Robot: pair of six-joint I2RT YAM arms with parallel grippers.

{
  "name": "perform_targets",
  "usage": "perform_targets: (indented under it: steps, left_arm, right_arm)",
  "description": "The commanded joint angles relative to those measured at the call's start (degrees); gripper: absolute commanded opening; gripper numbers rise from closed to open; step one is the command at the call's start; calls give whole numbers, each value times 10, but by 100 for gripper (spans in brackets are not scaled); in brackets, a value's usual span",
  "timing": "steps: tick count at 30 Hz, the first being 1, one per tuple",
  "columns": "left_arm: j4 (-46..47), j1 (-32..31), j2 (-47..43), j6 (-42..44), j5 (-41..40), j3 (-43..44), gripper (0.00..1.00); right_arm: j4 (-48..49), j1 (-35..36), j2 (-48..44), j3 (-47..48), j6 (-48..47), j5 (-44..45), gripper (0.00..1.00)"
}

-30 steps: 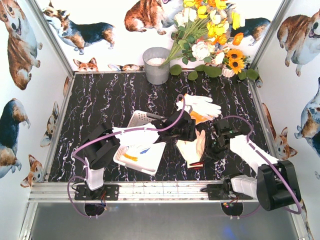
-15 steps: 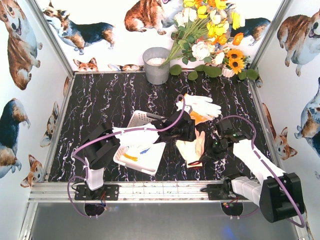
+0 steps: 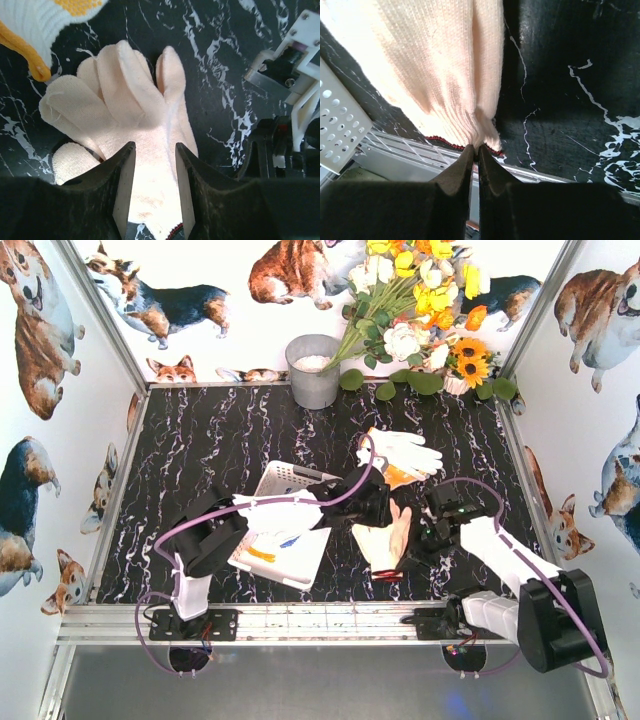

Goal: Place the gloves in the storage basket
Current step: Pair the glove with the glove.

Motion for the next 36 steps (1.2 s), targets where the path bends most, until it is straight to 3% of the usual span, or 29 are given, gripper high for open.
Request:
perform_targets:
  steps: [1, 6, 11, 15, 19, 24, 29, 36]
  left_arm:
    - [23, -8, 23, -6, 17, 8, 31]
    - [33, -12, 43, -7, 17, 7, 26]
    - [-19, -12, 59, -18, -48, -4, 16]
    - [-52, -12, 66, -17, -79, -10, 16]
    - [-30, -16, 40, -1, -67, -15, 20]
    - [-25, -18, -27, 6, -102, -26, 27]
    - [28, -19, -130, -20, -166, -123, 31]
    - [75, -23, -132, -19, -109, -138, 28]
  right_arm:
    - [24, 7, 21, -2, 7, 2, 3]
    - [16, 8, 16, 3, 12, 18, 7]
    - [-25, 8, -40, 37, 19, 64, 26]
    - [-53, 8, -65, 75, 21, 83, 39]
    - [-51, 8, -79, 112, 29, 88, 44]
    - [0, 8, -67, 131, 51, 102, 42]
    - [84, 8, -47, 131, 85, 82, 36]
    - [153, 9, 60, 152, 80, 57, 23]
